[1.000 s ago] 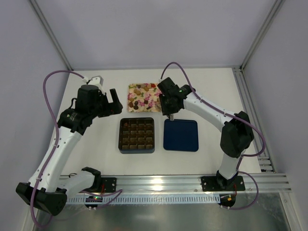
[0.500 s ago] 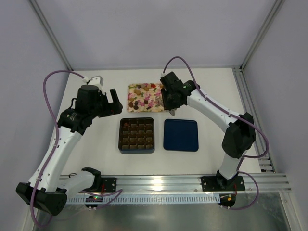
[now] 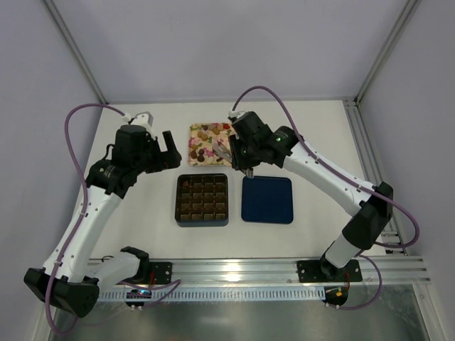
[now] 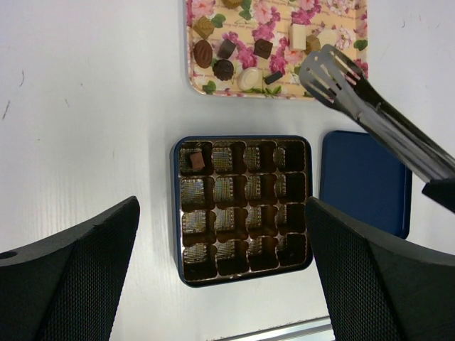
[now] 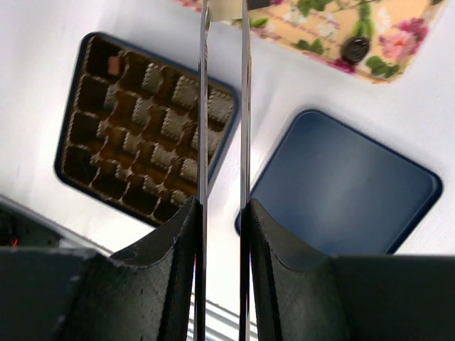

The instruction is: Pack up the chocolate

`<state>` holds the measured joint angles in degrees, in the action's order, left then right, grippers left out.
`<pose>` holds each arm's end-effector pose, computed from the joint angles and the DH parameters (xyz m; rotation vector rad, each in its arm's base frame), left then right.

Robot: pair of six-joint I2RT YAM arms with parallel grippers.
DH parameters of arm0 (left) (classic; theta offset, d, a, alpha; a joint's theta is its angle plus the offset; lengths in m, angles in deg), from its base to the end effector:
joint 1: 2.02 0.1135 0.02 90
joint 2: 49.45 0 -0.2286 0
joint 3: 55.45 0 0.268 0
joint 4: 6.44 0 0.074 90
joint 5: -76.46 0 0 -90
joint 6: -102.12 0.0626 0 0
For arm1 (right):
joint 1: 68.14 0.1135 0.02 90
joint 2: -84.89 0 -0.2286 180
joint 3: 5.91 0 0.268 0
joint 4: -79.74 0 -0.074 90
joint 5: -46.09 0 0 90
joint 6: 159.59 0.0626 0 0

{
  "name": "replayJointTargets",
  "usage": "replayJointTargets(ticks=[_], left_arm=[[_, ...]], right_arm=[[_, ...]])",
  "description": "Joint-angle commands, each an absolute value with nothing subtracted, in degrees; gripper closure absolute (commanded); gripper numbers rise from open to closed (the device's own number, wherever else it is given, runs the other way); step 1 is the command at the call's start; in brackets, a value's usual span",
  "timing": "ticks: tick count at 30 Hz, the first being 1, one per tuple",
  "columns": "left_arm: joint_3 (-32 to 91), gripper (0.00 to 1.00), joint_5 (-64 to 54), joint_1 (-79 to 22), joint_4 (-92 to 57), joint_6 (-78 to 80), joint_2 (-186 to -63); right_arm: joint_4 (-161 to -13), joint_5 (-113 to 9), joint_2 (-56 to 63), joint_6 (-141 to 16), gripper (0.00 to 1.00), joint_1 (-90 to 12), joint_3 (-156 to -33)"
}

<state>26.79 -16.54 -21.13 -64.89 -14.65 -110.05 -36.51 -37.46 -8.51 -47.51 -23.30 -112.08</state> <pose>0.2526 -0.0840 0.3297 -0.1789 2.2323 -0.3830 0.2749 0.2634 0.2951 -0.4424 2.4498 0.3692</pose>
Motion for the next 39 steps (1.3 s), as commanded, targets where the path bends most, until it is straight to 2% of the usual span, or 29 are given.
replayJointTargets(ticks=[1,12,23,36,39], left_arm=[[29.3,0.04,-17.58,-21.09,-64.55,-14.78,-110.44],[29.65,0.04,-18.11,-21.09,-65.25,-14.78,-110.09],[29.3,0.04,-18.28,-21.09,-65.43,-14.43,-109.92],[28.95,0.04,-18.28,-21.09,-65.25,-14.51,-110.27],[29.03,0.04,-18.2,-21.09,-65.17,-14.42,-110.18]], right_arm=[[-36.78,-37.24,-5.63,-45.87,0.74,-19.46,-112.98],[-37.92,-37.5,-9.14,-43.58,0.74,-9.96,-112.28],[-38.98,-35.92,-12.31,-43.75,0.73,-8.81,-111.66],[-39.59,-35.83,-13.02,-44.45,0.54,-8.81,-112.53],[-39.24,-35.48,-12.84,-44.54,0.54,-8.81,-112.97]])
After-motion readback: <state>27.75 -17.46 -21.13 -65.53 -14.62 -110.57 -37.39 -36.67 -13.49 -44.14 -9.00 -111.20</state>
